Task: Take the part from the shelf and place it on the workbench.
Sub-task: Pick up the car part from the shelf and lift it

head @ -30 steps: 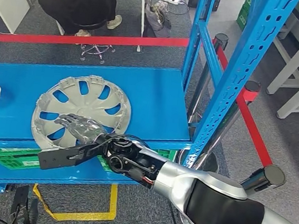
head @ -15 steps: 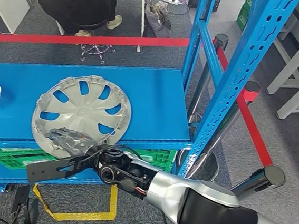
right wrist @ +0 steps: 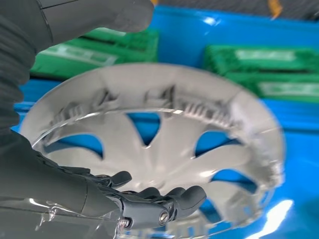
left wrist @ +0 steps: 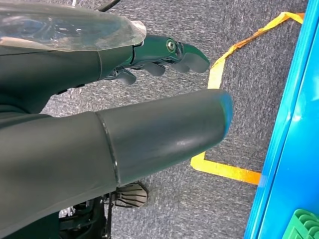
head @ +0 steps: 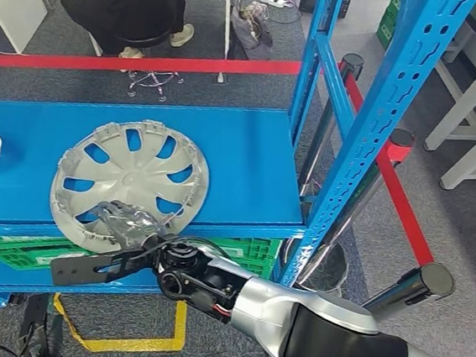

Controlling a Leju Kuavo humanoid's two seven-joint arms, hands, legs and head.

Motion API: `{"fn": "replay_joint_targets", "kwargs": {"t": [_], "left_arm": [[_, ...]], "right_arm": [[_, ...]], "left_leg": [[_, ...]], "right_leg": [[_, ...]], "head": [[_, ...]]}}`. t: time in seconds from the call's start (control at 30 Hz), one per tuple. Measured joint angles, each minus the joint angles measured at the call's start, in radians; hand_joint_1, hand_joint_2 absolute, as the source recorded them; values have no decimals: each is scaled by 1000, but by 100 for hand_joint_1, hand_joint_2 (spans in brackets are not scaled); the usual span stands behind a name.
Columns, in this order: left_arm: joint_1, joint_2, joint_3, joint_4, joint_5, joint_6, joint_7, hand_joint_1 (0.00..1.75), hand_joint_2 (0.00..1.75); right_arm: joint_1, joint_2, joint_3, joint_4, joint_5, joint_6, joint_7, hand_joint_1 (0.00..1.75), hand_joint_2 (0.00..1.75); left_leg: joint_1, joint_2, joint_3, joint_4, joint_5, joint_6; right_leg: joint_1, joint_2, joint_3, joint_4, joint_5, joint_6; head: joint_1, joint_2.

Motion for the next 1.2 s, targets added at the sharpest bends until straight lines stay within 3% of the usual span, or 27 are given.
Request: {"fn": "replay_joint_targets", "kwargs": {"t": [0.37, 1.2], "left_arm": [[1, 5, -3, 0, 14, 15, 0, 0, 0], [1, 8, -5, 0, 22, 18, 0, 0, 0]], "right_arm": [[0, -10, 7, 25, 136, -25, 91, 0, 175], [-2, -29, 5, 32, 162, -3, 99, 0, 175]], "left_leg": [[0, 0, 0, 0, 0, 0], [0, 0, 0, 0, 0, 0]], "right_leg": [[0, 0, 0, 0, 0, 0], [0, 0, 0, 0, 0, 0]], "head": [[0, 0], [0, 0]]}}
